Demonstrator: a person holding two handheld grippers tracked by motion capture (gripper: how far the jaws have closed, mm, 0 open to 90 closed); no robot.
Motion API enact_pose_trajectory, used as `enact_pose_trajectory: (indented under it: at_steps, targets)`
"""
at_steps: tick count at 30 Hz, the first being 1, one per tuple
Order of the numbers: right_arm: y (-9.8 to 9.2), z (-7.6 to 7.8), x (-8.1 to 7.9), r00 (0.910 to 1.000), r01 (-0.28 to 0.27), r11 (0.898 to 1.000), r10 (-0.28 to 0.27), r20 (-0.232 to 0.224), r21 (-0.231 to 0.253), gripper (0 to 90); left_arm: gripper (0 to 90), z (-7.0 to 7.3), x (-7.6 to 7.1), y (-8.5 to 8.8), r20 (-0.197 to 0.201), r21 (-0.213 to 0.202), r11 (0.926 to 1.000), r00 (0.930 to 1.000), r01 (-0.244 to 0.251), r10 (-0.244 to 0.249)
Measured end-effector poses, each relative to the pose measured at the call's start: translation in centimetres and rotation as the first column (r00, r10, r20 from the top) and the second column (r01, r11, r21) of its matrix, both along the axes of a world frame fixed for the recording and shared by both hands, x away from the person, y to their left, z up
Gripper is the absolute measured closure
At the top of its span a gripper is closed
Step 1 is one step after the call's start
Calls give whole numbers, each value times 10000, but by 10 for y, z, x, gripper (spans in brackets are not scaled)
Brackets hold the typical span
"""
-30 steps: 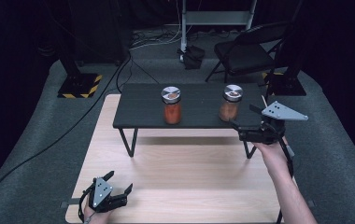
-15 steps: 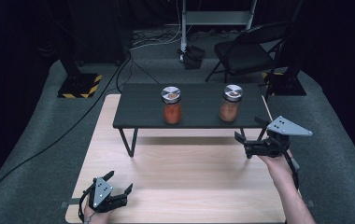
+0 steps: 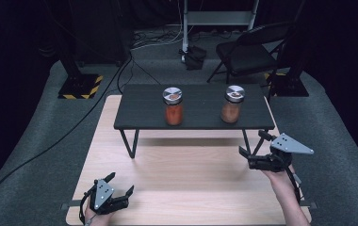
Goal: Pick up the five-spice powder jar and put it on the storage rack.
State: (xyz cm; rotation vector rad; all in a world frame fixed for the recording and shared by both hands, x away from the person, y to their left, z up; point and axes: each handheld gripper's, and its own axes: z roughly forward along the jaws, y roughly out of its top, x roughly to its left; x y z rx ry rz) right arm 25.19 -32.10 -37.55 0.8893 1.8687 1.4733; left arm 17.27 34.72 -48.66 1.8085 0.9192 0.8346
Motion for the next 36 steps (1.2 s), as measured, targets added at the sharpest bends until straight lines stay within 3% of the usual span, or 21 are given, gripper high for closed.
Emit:
enact_pose_trajectory:
  at_steps: [21,36]
  targets:
    - [-11,-50,-13,9984,319,9990,-333,-449,-314,31,142,0,0,-1,-15,21,10000,10000,1,-1]
    - [-25,-91,-30,9964,606,9981,-612,-582,-128,32,142,0,0,-1,-32,29,10000,10000,-11,11]
